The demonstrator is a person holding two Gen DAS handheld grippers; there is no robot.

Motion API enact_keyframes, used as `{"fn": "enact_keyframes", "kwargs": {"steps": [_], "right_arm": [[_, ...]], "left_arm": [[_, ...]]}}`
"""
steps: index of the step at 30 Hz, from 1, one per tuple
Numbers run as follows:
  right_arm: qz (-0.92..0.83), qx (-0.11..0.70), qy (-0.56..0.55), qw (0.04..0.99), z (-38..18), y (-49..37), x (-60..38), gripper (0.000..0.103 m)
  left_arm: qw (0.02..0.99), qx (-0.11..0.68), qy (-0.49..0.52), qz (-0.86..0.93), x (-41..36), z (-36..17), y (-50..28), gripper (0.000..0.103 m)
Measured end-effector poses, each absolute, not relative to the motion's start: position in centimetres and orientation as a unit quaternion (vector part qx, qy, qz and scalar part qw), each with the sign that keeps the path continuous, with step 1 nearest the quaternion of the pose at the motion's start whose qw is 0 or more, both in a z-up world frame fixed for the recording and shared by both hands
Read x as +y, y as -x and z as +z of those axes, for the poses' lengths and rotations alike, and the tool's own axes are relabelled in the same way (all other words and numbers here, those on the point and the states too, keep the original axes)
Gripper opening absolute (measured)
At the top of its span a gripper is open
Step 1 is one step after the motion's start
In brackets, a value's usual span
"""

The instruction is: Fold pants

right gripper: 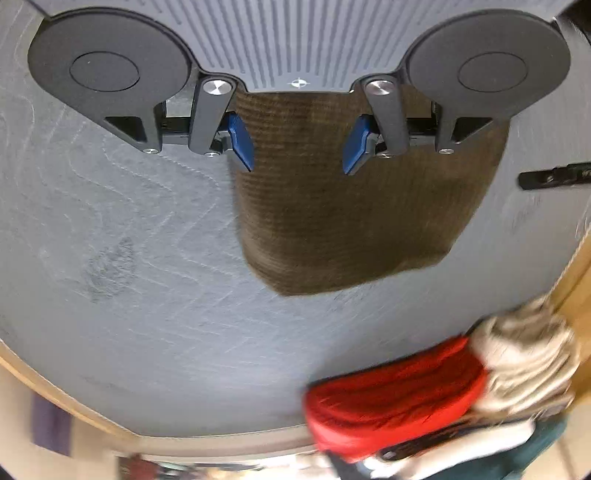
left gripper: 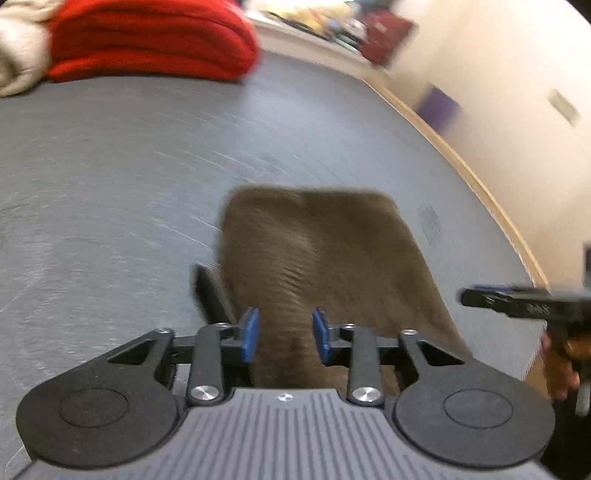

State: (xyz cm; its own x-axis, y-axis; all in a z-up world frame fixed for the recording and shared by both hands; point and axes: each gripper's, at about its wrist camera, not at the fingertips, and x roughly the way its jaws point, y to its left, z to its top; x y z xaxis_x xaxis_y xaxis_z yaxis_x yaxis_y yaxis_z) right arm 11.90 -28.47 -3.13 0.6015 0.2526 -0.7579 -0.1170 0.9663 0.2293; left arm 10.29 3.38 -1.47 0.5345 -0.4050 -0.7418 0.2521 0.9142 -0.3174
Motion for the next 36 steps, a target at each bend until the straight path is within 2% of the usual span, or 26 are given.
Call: {"fn": "enact_keyframes", "kwargs": {"steps": [4,6,9,11,15,17,20,28,29,30,32,34,36], "right_arm": [[0.117,0.502,-0.031,0.856,-6.3,-12.0,-28.3,0.055],[0.129,0.539,0.012,0.832,-8.2,-12.0,-27.5,0.058],[0.131,0.541,0.004,0.831,-8.0,-12.4,-28.1,0.058],[0.122,0.531,-0.021,0.838,-7.4,-12.7,-28.6,0.058],[0.125,0.5,-0.034,0.856,-6.3,-11.9,-28.5,0.059],[0.122,0.502,-0.028,0.856,-6.4,-11.8,-28.4,0.06],[0.121,0.513,-0.014,0.849,-6.9,-11.8,-28.0,0.06],[0.119,0.529,-0.019,0.84,-7.0,-11.5,-28.7,0.062],[0.119,0.531,-0.019,0.839,-7.1,-11.5,-28.6,0.063],[0.118,0.533,-0.018,0.838,-7.3,-11.6,-28.6,0.064],[0.119,0.535,-0.02,0.836,-7.4,-11.8,-28.6,0.064],[0.119,0.536,-0.017,0.836,-7.4,-11.9,-28.4,0.064],[0.12,0.535,-0.02,0.836,-7.5,-12.2,-28.3,0.065]], "left_arm": [[0.832,0.52,-0.012,-0.193,0.9,-5.1,-10.0,0.03],[0.82,0.538,-0.021,-0.193,0.7,-5.8,-10.0,0.03],[0.824,0.532,0.02,-0.193,1.8,-4.6,-10.8,0.031],[0.846,0.499,0.06,-0.18,2.9,-3.4,-11.6,0.04],[0.865,0.453,0.164,-0.142,4.9,-2.6,-14.6,0.044],[0.863,0.443,0.202,-0.134,5.4,-3.3,-16.0,0.056],[0.86,0.439,0.235,-0.109,5.3,-4.8,-19.5,0.066],[0.827,0.454,0.318,-0.096,6.2,-10.5,-23.1,0.071],[0.823,0.457,0.322,-0.102,6.0,-10.8,-23.4,0.068],[0.819,0.463,0.319,-0.113,5.6,-10.9,-23.5,0.06],[0.84,0.449,0.276,-0.127,5.1,-9.0,-22.8,0.023],[0.848,0.431,0.274,-0.143,5.2,-7.7,-22.7,0.019],[0.853,0.421,0.279,-0.133,6.2,-6.1,-22.0,0.018]]}}
